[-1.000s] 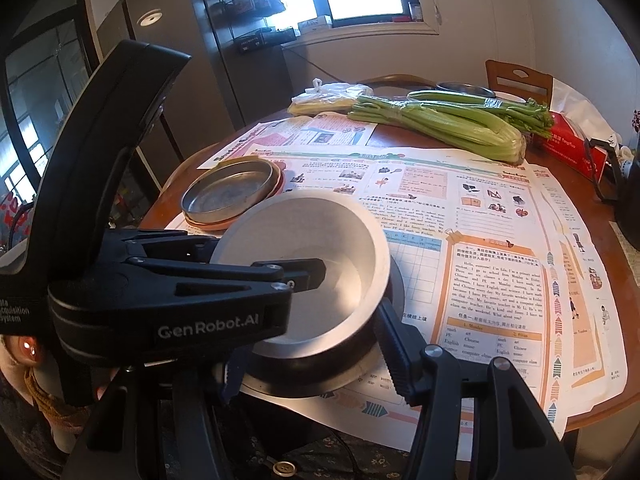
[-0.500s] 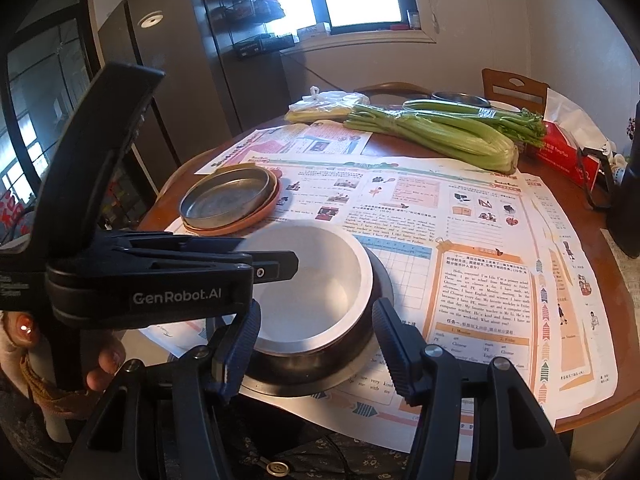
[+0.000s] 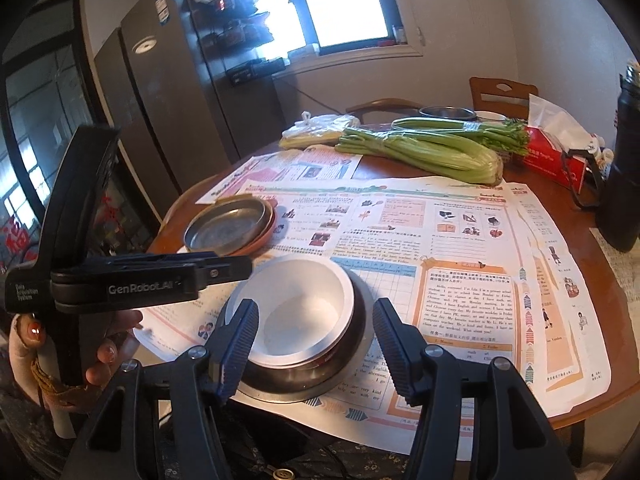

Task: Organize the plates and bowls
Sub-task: 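Grasp the steel bowl rim with the left tool and lift the stack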

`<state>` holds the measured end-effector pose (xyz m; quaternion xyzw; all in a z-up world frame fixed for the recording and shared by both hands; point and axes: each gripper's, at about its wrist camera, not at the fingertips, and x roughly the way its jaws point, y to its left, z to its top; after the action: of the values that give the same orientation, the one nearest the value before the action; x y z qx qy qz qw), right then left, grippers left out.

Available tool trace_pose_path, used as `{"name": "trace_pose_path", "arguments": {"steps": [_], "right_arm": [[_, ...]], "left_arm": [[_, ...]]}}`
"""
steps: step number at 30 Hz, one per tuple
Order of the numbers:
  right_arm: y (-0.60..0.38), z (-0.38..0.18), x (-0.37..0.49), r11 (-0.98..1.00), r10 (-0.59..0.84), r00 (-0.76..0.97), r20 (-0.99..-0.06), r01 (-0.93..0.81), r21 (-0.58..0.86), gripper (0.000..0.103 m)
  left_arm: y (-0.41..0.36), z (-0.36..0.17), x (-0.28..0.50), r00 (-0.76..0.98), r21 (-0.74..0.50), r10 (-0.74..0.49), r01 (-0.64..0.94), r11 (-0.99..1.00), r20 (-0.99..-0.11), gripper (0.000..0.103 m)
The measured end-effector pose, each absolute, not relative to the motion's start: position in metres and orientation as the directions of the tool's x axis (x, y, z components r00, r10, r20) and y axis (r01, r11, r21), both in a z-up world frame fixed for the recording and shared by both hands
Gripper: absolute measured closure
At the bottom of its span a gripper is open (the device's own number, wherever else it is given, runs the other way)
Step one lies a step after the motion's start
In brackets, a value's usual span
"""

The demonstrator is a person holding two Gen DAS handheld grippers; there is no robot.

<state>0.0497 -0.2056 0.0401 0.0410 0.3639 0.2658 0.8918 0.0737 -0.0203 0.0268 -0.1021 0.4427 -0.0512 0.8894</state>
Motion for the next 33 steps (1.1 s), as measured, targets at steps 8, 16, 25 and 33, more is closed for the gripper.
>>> {"name": "trace_pose_path", "arguments": {"steps": [8,16,25,33], "right_arm": [[-0.212,0.023,0.066,0.855,0.514,0.546,-0.662,-0.394,0.338,0.044],[-0.217,0.002,0.079,0.839,0.543,0.485,-0.685,-0.351,0.416,0.044],[-0.213,-0.019,0.087,0.826,0.563,0.431,-0.705,-0.33,0.458,0.044],[-0.202,-0.025,0.087,0.815,0.575,0.409,-0.709,-0.36,0.454,0.044]], "left_arm": [[-0.019,0.007,0.082,0.554,-0.261,-0.213,-0.007,0.965,-0.805,0.051],[-0.02,-0.006,0.089,0.531,-0.271,-0.222,-0.017,0.962,-0.818,0.05],[-0.021,-0.022,0.096,0.502,-0.272,-0.225,-0.02,0.962,-0.835,0.05],[-0.022,-0.036,0.101,0.481,-0.27,-0.225,-0.025,0.962,-0.847,0.05]]}}
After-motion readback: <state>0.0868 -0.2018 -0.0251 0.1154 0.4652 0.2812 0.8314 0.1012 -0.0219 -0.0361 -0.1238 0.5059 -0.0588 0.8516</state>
